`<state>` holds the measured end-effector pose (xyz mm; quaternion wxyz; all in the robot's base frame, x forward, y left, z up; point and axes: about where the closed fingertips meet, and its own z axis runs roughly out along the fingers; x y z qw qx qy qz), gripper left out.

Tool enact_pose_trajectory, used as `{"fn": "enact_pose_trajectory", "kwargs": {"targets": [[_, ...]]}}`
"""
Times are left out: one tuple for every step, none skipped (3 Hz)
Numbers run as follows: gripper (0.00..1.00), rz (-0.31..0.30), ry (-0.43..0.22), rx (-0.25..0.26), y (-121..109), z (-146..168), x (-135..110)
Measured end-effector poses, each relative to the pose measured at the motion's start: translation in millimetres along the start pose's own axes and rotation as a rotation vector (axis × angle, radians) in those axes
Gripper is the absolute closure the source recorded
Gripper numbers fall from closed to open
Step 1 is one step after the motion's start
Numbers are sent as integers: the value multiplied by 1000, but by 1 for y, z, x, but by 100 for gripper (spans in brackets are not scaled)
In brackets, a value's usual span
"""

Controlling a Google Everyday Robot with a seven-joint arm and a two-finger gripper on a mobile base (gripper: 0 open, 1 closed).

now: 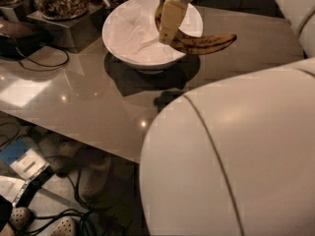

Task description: Pick banana from white bowl

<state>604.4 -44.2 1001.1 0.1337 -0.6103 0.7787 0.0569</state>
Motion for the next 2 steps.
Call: {"fn": "enact_pose_trajectory", "kwargs": {"targets": [[100,8,-5,-37,21,-1,-4],[100,12,-11,-58,36,1,-7]]}}
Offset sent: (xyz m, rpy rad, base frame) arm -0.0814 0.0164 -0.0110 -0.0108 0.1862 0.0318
